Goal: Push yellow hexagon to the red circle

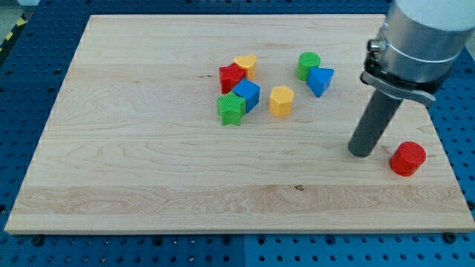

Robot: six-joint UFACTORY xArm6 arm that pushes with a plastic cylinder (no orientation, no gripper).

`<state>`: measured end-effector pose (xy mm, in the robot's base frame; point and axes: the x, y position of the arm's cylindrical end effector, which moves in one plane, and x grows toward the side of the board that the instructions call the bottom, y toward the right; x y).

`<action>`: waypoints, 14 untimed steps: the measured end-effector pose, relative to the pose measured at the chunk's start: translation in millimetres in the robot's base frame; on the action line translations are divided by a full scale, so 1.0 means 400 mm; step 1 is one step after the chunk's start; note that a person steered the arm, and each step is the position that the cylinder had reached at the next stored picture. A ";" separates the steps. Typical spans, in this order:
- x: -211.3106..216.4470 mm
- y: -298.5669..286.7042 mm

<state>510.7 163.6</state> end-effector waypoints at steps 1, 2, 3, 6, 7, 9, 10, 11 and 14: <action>-0.006 -0.030; 0.005 -0.030; 0.015 -0.038; -0.155 -0.217; -0.189 -0.200; -0.263 -0.162; -0.332 -0.234; -0.373 -0.320; -0.350 -0.320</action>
<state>370.5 35.5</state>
